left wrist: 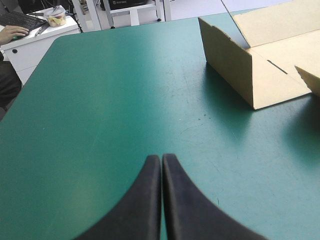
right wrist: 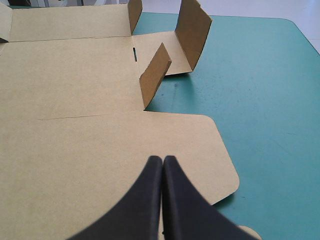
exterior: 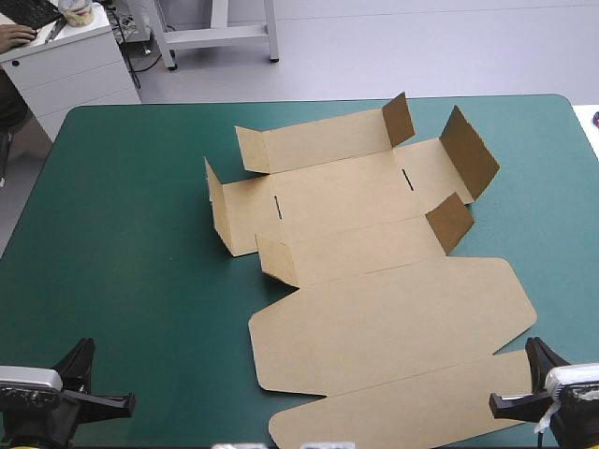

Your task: Fold the box

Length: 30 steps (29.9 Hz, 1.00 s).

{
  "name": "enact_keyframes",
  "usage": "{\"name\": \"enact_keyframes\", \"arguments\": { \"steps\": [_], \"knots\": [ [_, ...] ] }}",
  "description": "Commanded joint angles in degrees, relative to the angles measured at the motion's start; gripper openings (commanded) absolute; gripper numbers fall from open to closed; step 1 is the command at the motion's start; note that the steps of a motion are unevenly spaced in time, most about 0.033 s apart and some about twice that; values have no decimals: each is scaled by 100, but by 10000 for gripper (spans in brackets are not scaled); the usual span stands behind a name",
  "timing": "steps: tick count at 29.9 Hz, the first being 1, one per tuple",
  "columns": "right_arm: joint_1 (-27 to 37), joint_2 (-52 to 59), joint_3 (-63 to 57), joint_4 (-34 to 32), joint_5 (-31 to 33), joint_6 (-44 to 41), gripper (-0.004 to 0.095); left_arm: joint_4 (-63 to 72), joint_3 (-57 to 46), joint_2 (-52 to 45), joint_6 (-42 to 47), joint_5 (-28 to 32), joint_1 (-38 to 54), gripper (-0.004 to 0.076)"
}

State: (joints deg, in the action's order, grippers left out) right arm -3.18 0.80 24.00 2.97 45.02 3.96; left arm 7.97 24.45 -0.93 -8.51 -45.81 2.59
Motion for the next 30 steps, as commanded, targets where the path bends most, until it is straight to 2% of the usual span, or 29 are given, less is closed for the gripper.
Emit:
{"name": "enact_keyframes", "arguments": {
  "steps": [1, 19, 23, 26, 30],
  "knots": [
    [-12, 123, 195, -27, -403, 13, -20, 96, 117, 71, 55, 436, -29, -10],
    [-12, 123, 195, -27, -403, 13, -20, 96, 117, 71, 55, 436, -29, -10],
    [-12, 123, 195, -27, -403, 13, 5, 96, 117, 71, 55, 436, -29, -10],
    [-12, 123, 195, -27, -403, 13, 94, 96, 117, 71, 55, 436, -29, -10],
    [-12, 123, 195, -5, -403, 37, 369, 96, 117, 71, 55, 436, -29, -10]
  ]
}}
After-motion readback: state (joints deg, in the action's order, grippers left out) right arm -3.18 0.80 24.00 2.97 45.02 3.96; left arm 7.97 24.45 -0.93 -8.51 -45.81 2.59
